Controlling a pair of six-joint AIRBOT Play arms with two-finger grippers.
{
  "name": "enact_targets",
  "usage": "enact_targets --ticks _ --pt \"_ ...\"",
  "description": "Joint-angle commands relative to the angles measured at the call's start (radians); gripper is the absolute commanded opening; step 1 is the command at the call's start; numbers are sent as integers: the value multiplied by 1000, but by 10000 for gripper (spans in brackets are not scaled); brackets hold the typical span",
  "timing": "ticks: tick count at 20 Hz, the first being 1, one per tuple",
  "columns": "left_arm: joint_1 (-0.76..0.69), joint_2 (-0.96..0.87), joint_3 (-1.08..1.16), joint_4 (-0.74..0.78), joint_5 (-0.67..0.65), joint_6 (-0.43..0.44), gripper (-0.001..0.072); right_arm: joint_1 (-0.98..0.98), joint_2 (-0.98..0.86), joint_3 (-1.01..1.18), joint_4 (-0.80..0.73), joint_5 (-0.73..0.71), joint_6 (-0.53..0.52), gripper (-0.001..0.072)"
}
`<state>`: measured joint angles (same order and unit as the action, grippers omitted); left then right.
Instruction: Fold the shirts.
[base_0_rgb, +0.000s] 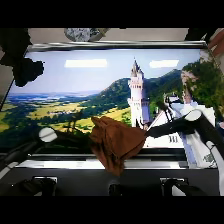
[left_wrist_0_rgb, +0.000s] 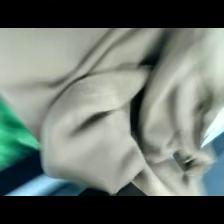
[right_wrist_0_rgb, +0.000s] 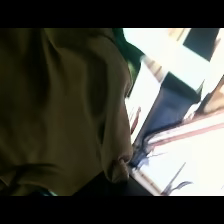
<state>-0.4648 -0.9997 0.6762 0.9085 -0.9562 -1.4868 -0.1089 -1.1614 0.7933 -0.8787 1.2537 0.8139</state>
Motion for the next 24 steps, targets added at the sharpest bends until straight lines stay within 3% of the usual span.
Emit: enact_targets --ticks 1,4,7,12,16,19,22,24 --pt "188 193 233 285 -123 -62 21 -1 129 288 -92 -51 43 41" --pt "419 324 544 353 -133 -62 21 -1 265 600 -310 -139 176 41" --pt "605 378 785 353 -134 -62 23 -1 382 780 -562 -146 306 41" --pt "669 399 959 352 -134 -62 24 -1 536 809 -627 -150 334 41" --pt "669 402 980 353 -163 -69 24 -1 580 809 -659 -150 335 41" --pt "669 373 970 353 -346 -69 24 -1 552 809 -663 -145 335 41" --pt "669 332 841 349 -537 -65 24 -1 422 808 -663 -61 275 41" --pt "669 308 643 337 -581 -60 25 -1 259 798 -643 79 230 41"
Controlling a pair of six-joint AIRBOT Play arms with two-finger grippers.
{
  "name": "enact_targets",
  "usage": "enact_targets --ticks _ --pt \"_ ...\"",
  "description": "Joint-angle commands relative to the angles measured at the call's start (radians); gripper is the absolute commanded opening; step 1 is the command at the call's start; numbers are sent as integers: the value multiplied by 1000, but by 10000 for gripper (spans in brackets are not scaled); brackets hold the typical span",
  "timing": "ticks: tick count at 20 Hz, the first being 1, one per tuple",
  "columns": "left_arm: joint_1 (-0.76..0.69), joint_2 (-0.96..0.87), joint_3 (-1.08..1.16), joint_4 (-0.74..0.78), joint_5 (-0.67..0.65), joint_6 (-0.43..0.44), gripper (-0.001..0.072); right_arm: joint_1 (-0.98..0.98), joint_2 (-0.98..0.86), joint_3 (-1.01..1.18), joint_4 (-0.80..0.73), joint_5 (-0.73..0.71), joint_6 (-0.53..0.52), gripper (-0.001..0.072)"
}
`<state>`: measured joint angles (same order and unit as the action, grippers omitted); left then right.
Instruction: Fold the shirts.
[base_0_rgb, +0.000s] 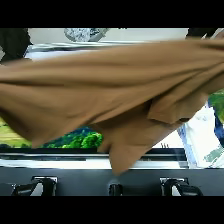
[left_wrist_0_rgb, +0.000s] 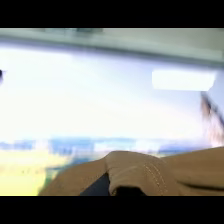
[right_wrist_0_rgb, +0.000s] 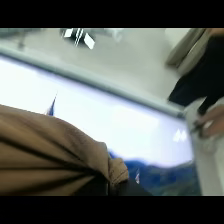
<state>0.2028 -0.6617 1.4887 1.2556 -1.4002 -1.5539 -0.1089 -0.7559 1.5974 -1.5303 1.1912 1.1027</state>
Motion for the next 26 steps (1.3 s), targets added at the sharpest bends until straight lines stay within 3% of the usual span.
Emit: enact_targets --ticks 1,3,5,9,14,15,16,17,18,20,22,24,26 --pt "1 -49 -299 -42 -131 28 25 0 -245 -23 41 190 -77 41" --pt "2 -126 -522 -130 -69 94 25 0 -443 -57 138 196 -134 41" --pt "2 -248 -620 -168 59 119 25 0 -626 -57 223 116 -142 41" --pt "2 -558 -499 -194 278 142 26 0 -846 -57 349 -115 -110 42" --pt "2 -913 -260 -309 305 140 34 0 -959 -57 479 -283 5 43" --pt "2 -954 -233 -348 287 140 189 0 -963 -57 484 -278 5 83" --pt "4 -977 -204 -363 247 140 503 -1 -958 -55 485 -251 5 259" --pt "16 -987 -164 -344 175 141 637 -10 -943 -45 483 -190 -20 482" --pt "33 -984 -127 -289 95 141 636 -24 -917 -32 480 -93 -97 598" --pt "82 -955 -69 -108 -68 137 633 -71 -851 -30 439 124 -181 606" --pt "139 -880 -110 56 -122 91 592 -119 -811 -33 364 294 -183 602" --pt "198 -795 -235 70 -118 77 592 -140 -800 -37 306 396 -174 586" --pt "238 -727 -405 65 -103 93 592 -134 -784 -75 308 397 -168 584"
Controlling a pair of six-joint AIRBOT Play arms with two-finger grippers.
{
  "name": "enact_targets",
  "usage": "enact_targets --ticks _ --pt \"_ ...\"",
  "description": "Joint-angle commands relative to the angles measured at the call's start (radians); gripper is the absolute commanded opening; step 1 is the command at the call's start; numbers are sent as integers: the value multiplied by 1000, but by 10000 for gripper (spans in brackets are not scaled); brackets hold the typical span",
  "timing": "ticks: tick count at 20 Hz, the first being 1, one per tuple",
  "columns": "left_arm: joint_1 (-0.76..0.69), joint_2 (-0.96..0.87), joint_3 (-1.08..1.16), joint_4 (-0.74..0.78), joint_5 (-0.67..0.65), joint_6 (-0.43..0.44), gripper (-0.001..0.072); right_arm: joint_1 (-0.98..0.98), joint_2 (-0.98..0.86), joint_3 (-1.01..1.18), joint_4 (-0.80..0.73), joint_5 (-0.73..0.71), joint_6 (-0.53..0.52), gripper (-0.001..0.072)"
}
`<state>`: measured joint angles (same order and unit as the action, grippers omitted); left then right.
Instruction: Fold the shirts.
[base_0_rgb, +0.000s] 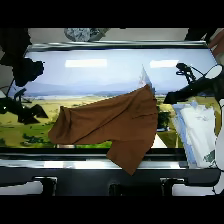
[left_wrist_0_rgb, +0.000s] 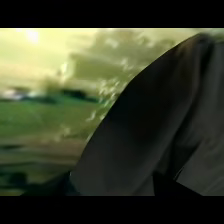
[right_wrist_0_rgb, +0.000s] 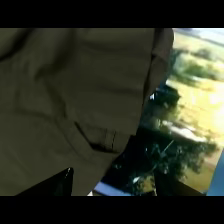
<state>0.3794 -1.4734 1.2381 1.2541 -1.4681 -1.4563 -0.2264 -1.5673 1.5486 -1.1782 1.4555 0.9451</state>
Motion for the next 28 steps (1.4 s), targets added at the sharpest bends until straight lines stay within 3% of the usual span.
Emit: enact_targets --ticks 1,5,8,9,10,12,13,14,20,21,22,23,24,26,28 --pt "70 110 -234 50 -16 17 592 -5 31 -44 -37 136 -11 584" --pt "71 144 -445 -114 121 100 592 26 35 -120 -36 142 -22 589" --pt "46 142 -514 -163 211 103 591 26 49 -207 -42 143 -26 598" --pt "38 142 -521 -163 241 103 514 26 69 -264 -38 133 -26 598" --pt "35 142 -522 -164 268 103 341 26 98 -330 -37 111 -27 599" --pt "37 142 -521 -166 299 97 70 26 181 -494 -32 37 -26 609" --pt "37 143 -520 -166 306 97 34 26 220 -583 -22 2 -26 678" --pt "37 146 -518 -167 309 108 27 26 248 -660 0 -34 -26 685" --pt "37 205 -515 -167 296 135 26 26 261 -945 330 -340 -51 657" --pt "36 216 -515 -167 294 142 26 26 261 -957 376 -391 -75 572" --pt "37 226 -515 -167 293 142 26 26 261 -955 408 -418 -89 410" --pt "37 237 -510 -167 286 142 25 26 262 -946 452 -442 -117 146" --pt "37 251 -490 -174 265 145 25 25 264 -916 487 -425 -153 42" --pt "37 317 -411 -228 238 202 23 24 291 -793 482 -339 -225 42" --pt "37 430 -266 -289 266 200 23 24 369 -598 429 -286 -226 42"
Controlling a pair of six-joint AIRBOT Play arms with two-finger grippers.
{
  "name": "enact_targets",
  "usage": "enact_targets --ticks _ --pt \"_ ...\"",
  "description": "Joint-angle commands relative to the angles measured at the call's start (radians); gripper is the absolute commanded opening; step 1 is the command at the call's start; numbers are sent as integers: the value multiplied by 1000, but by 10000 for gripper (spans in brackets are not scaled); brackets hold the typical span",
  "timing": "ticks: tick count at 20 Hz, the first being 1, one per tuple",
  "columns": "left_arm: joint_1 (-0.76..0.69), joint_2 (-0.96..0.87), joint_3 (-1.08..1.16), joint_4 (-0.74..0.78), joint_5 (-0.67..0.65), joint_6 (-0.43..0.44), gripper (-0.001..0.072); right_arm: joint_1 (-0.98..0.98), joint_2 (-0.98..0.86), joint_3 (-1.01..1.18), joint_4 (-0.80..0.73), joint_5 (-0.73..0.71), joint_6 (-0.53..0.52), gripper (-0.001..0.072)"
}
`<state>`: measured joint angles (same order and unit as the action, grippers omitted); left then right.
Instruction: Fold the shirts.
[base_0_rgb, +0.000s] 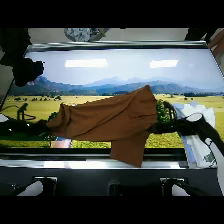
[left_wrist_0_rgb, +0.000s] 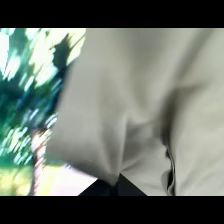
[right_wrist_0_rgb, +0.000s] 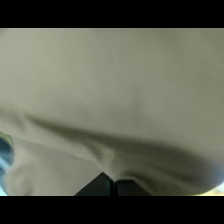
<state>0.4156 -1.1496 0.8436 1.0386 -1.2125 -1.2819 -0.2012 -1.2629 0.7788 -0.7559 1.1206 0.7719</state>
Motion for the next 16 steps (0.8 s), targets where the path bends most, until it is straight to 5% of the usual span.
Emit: enact_targets --ticks 1,6,8,10,16 --pt "0 166 227 -102 38 21 23 -1 120 299 -22 42 -50 42" --pt "0 390 840 -97 330 -83 23 -1 416 925 -310 -280 -46 42" --pt "0 433 980 -97 367 -139 23 -1 510 1030 -446 -343 55 41" --pt "0 480 1015 -97 351 -178 23 -1 579 1041 -506 -298 140 41" --pt "0 504 1014 -66 257 -177 23 -1 610 1041 -581 -141 154 42"
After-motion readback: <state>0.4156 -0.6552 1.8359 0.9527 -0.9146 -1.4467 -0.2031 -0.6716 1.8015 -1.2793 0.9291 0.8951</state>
